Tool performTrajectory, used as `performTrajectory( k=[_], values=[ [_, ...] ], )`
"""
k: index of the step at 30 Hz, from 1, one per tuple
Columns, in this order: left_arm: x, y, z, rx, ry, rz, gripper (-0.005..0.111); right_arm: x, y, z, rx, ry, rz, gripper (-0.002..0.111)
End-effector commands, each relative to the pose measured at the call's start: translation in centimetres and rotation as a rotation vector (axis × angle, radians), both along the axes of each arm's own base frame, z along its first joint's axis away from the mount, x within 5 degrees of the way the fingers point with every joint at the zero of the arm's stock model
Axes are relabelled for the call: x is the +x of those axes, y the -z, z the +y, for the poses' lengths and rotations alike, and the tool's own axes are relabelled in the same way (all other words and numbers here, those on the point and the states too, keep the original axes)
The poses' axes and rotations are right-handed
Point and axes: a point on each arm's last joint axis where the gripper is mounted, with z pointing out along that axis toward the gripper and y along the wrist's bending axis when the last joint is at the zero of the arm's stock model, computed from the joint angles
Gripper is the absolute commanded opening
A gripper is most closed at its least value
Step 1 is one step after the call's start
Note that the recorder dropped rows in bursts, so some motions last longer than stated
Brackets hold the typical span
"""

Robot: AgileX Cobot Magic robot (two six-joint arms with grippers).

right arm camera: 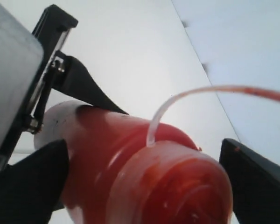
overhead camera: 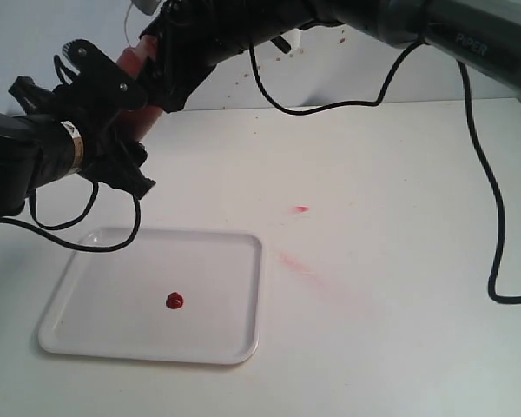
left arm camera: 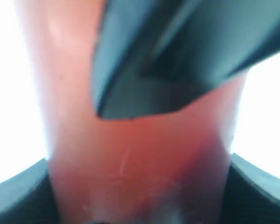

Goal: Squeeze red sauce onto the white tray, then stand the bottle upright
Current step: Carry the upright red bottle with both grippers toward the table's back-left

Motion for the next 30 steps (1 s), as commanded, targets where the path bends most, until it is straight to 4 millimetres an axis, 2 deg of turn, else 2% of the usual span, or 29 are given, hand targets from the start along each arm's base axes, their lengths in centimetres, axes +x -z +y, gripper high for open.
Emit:
performTrajectory(
  k=[1, 4, 7, 13, 16, 19, 22, 26, 30],
  values=[
    [1.2, -1.8, 0.8, -0.122, -0.015, -0.031, 0.0, -4.0, -2.4, 1.4, 0.06, -0.175, 0.135, 0.082],
    [1.4, -1.7, 1.5, -0.135, -0.019, -0.02, 0.0, -3.8, -4.4, 0.0, 0.13, -0.168, 0.154, 0.082],
    [1.5, -1.7, 1.8, -0.132, -0.032, -0.023, 0.0, -3.4, -5.6, -1.5, 0.184, -0.165, 0.179, 0.082],
    [1.5, -1.8, 1.9, -0.128, -0.036, -0.028, 0.0, -2.0, -6.9, -5.2, 0.3, -0.182, 0.288, 0.082],
    [1.5, -1.9, 1.9, -0.128, -0.038, -0.031, 0.0, -0.6, -7.4, -7.4, 0.37, -0.142, 0.316, 0.082],
    [1.3, -2.4, 1.9, -0.134, -0.036, -0.042, 0.0, 0.9, -6.8, -9.5, 0.38, -0.079, 0.336, 0.082],
    [1.1, -3.2, 2.0, -0.143, -0.033, -0.064, 0.0, 2.1, -5.5, -10.5, 0.384, -0.028, 0.402, 0.082],
    [0.7, -4.2, 2.1, -0.158, -0.027, -0.087, 0.0, 2.6, -3.1, -10.3, 0.363, -0.019, 0.455, 0.082],
    [0.6, -4.3, 1.9, -0.181, -0.015, -0.082, 0.0, 2.0, -1.1, -8.7, 0.323, -0.082, 0.415, 0.082]
  ],
)
